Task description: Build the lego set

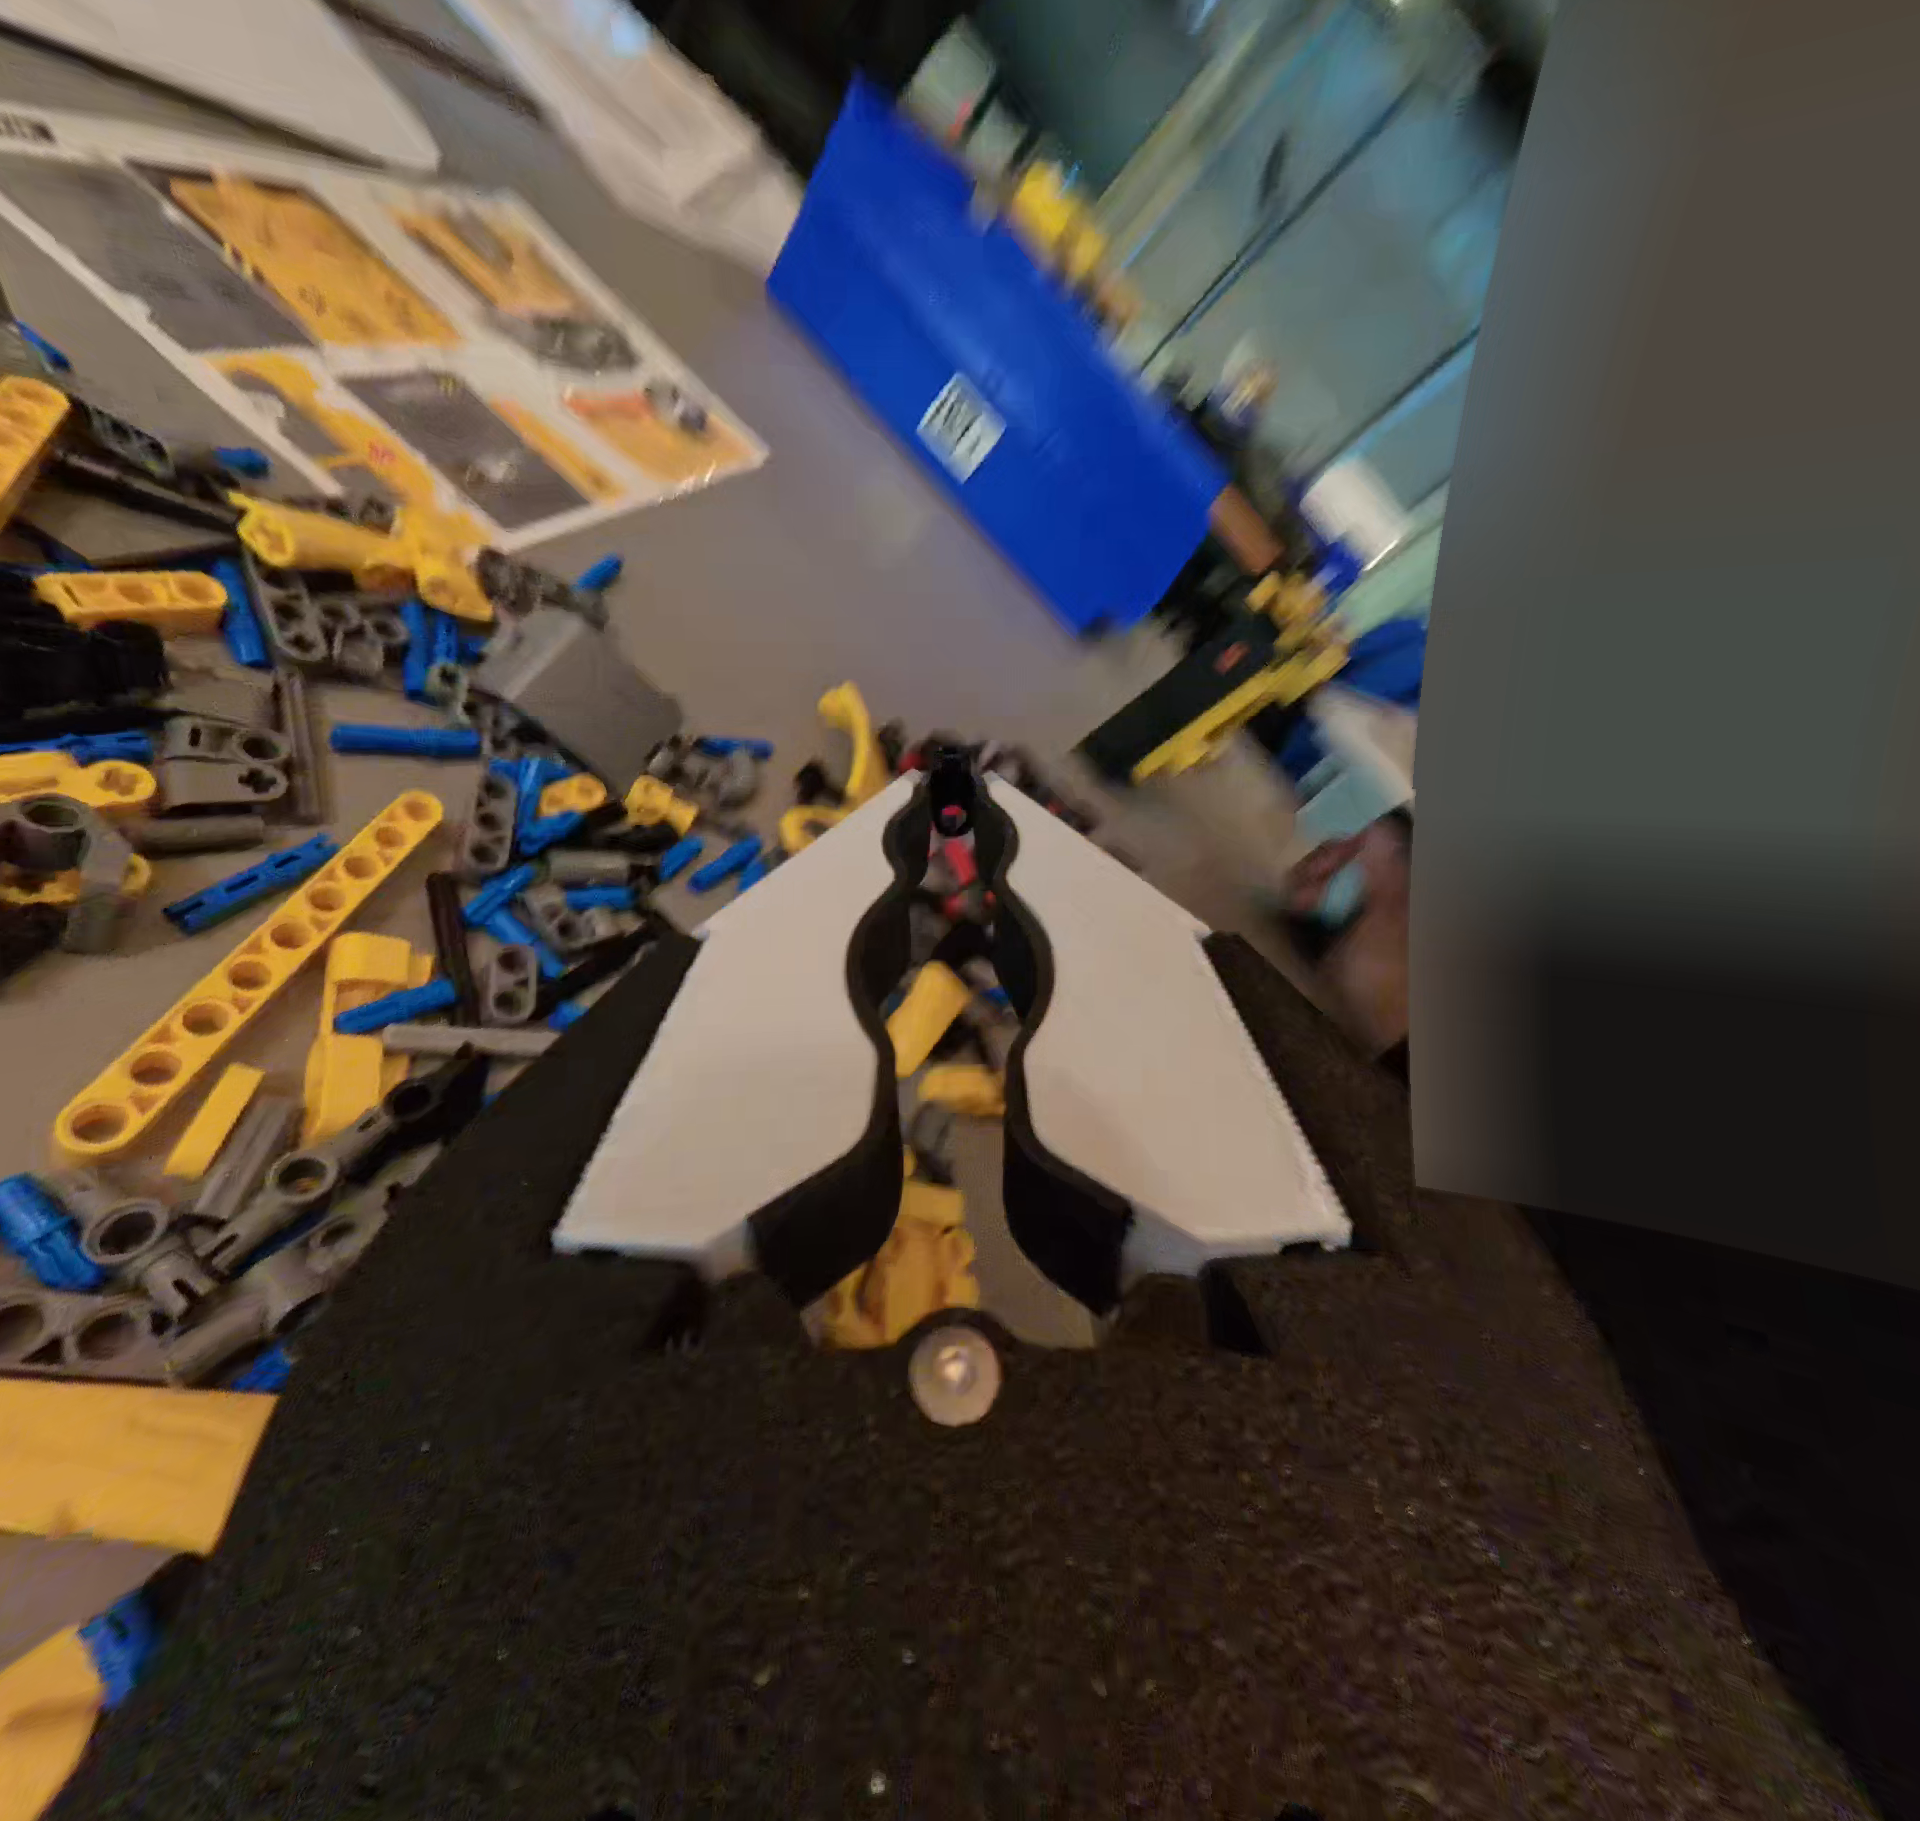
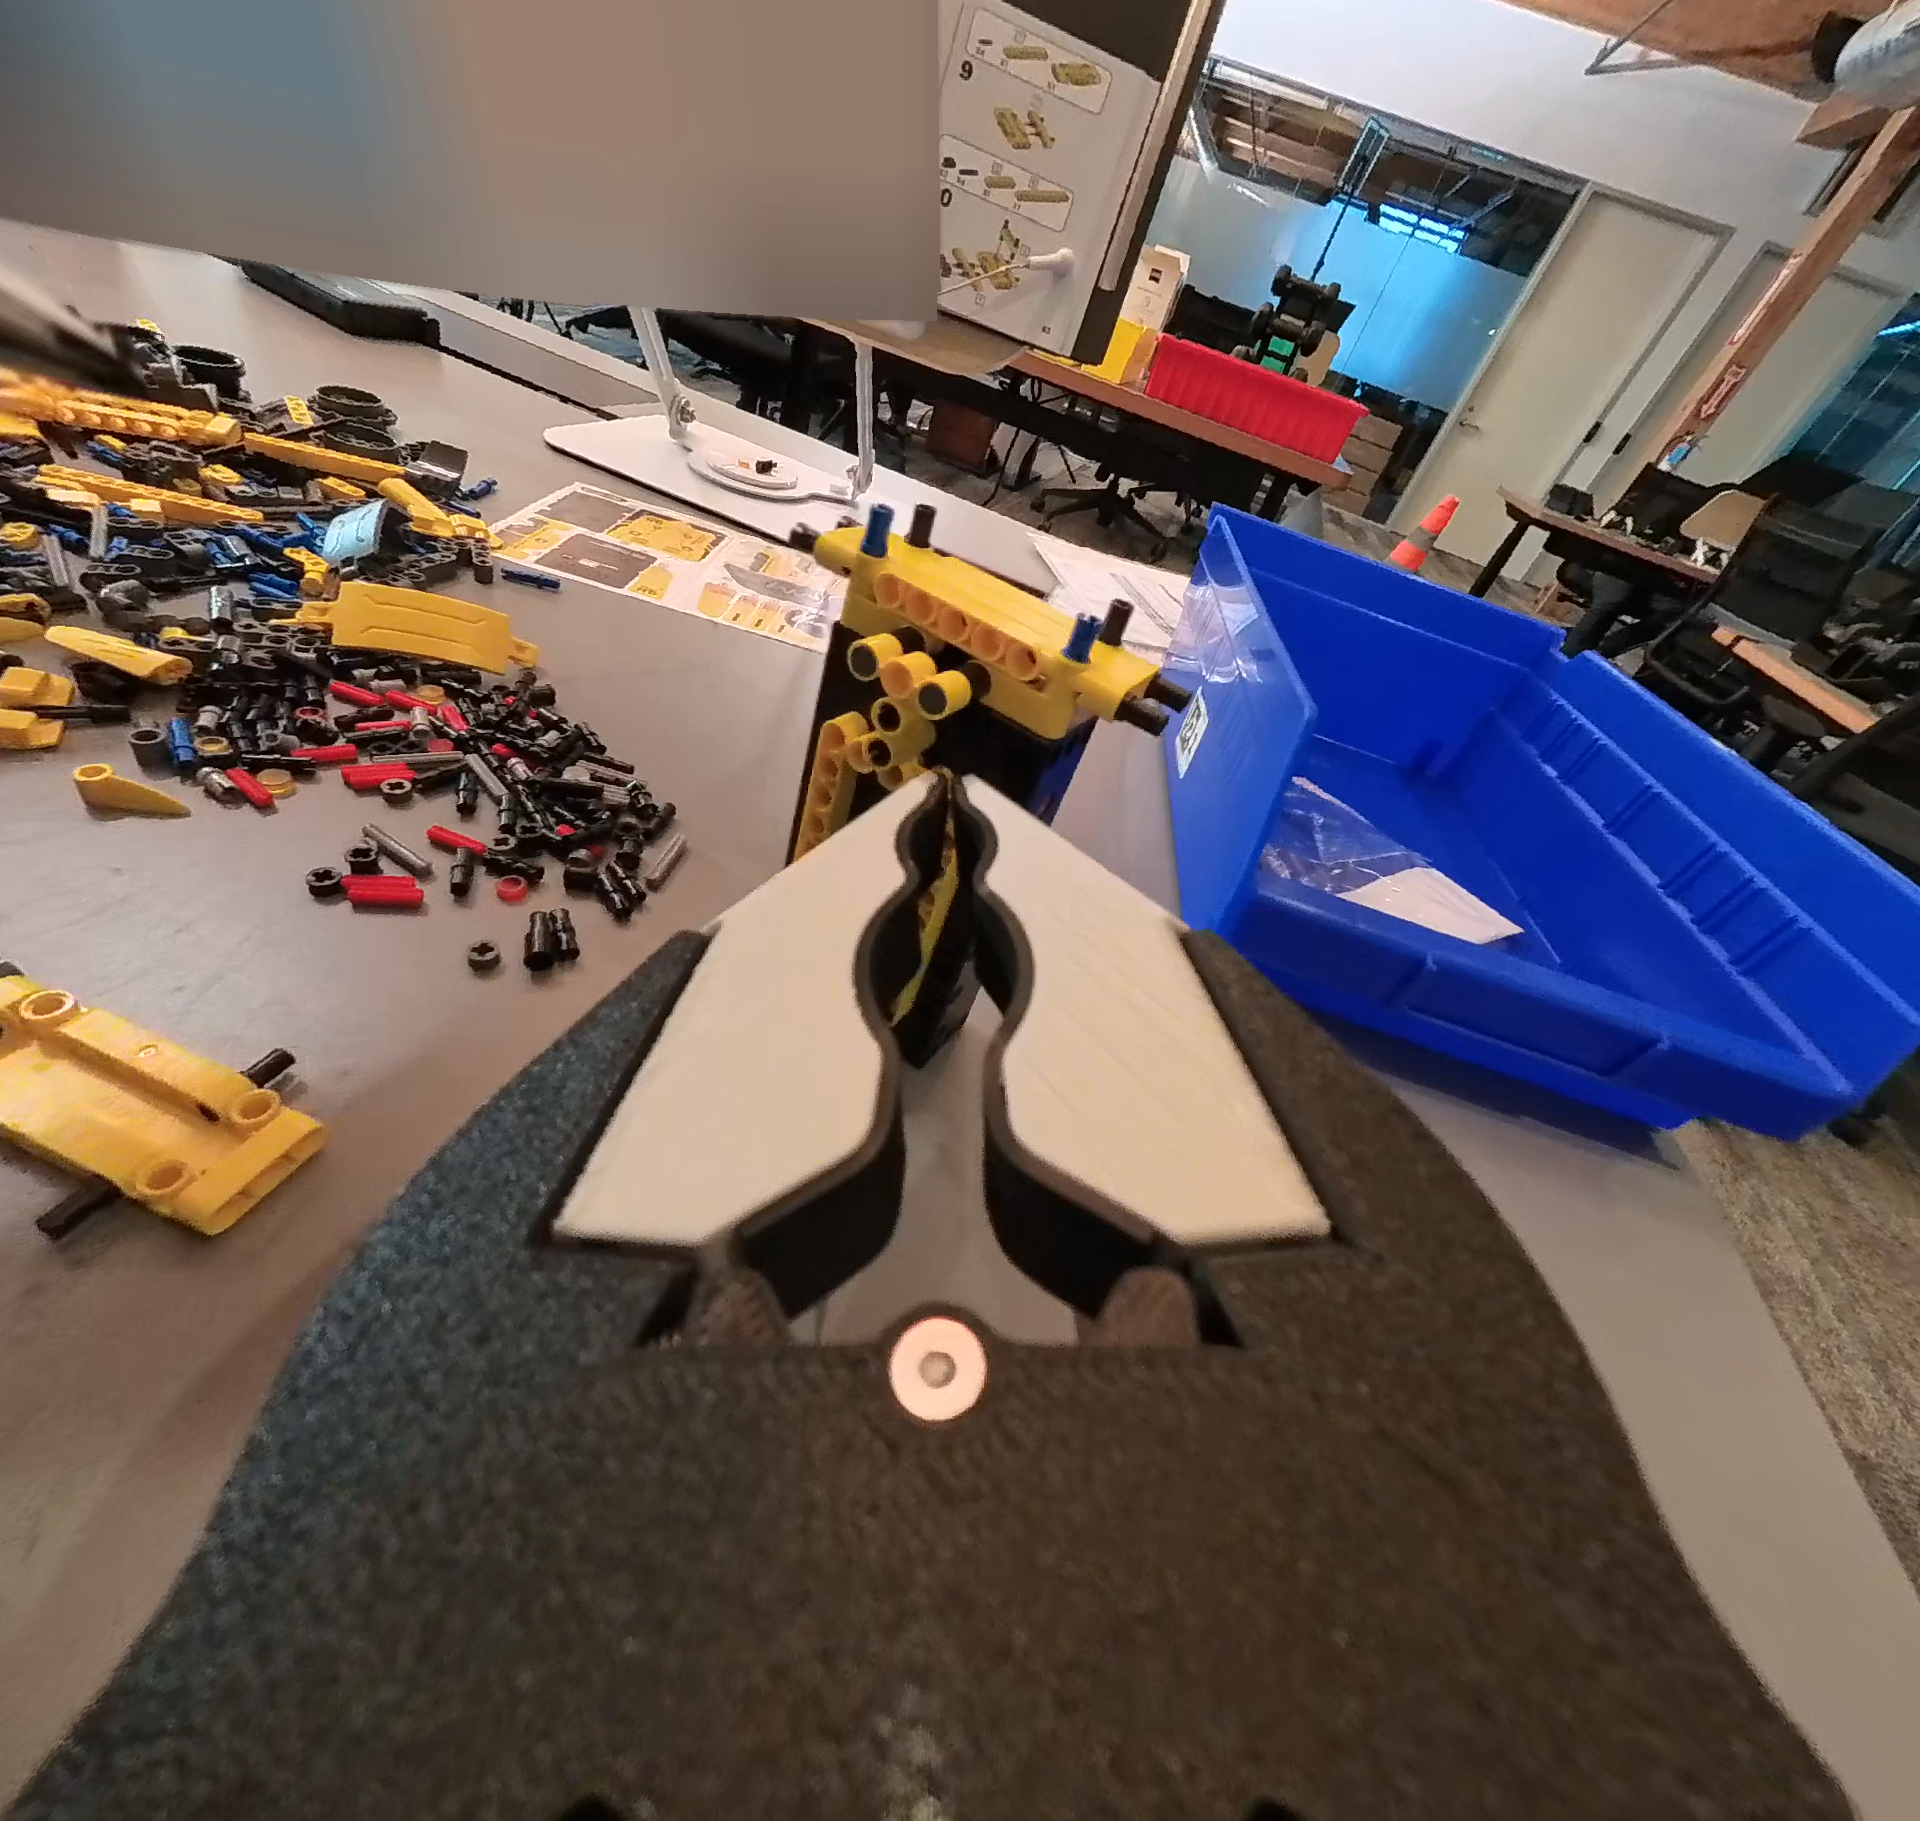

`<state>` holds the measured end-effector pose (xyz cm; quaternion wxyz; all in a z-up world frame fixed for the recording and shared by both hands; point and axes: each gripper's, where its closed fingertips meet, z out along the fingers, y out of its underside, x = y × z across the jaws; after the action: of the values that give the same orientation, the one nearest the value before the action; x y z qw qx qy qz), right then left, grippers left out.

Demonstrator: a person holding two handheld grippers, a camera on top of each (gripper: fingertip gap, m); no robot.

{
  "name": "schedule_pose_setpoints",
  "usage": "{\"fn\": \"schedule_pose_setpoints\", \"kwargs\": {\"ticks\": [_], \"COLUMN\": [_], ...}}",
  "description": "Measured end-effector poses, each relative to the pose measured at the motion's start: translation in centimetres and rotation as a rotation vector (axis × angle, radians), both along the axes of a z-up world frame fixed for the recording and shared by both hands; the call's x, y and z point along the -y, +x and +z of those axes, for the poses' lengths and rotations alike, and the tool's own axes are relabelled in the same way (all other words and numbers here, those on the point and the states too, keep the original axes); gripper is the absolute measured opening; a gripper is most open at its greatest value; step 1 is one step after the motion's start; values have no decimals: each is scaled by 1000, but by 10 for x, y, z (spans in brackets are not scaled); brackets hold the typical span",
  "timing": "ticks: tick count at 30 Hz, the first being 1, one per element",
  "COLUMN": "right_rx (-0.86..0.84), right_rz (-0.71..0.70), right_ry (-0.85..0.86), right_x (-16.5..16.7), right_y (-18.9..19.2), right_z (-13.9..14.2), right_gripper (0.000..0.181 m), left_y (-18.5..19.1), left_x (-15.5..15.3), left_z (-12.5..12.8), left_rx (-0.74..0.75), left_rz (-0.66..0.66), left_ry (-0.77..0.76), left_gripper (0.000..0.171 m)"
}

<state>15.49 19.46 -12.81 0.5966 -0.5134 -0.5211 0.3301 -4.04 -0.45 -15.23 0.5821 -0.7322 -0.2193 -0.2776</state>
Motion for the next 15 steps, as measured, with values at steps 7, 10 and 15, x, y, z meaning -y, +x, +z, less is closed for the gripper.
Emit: {"fn": "schedule_pose_setpoints", "kwargs": {"ticks": [7, 10, 15], "right_rx": [-16, -17, -20], "right_rz": [4, 4, 3], "right_ry": [33, 40, 60], "right_x": [3, 4, 6], "right_y": [1, 1, 2], "right_z": [3, 3, 4], "right_gripper": [0, 0, 0], "left_y": [4, 5, 7], "left_x": [-4, -3, -4], "left_z": [-32, -23, -22], "left_rx": [-225, -187, -290], "left_rz": [16, 10, 25], "left_ry": [-244, -185, -204], "left_gripper": [8, 9, 9]}}
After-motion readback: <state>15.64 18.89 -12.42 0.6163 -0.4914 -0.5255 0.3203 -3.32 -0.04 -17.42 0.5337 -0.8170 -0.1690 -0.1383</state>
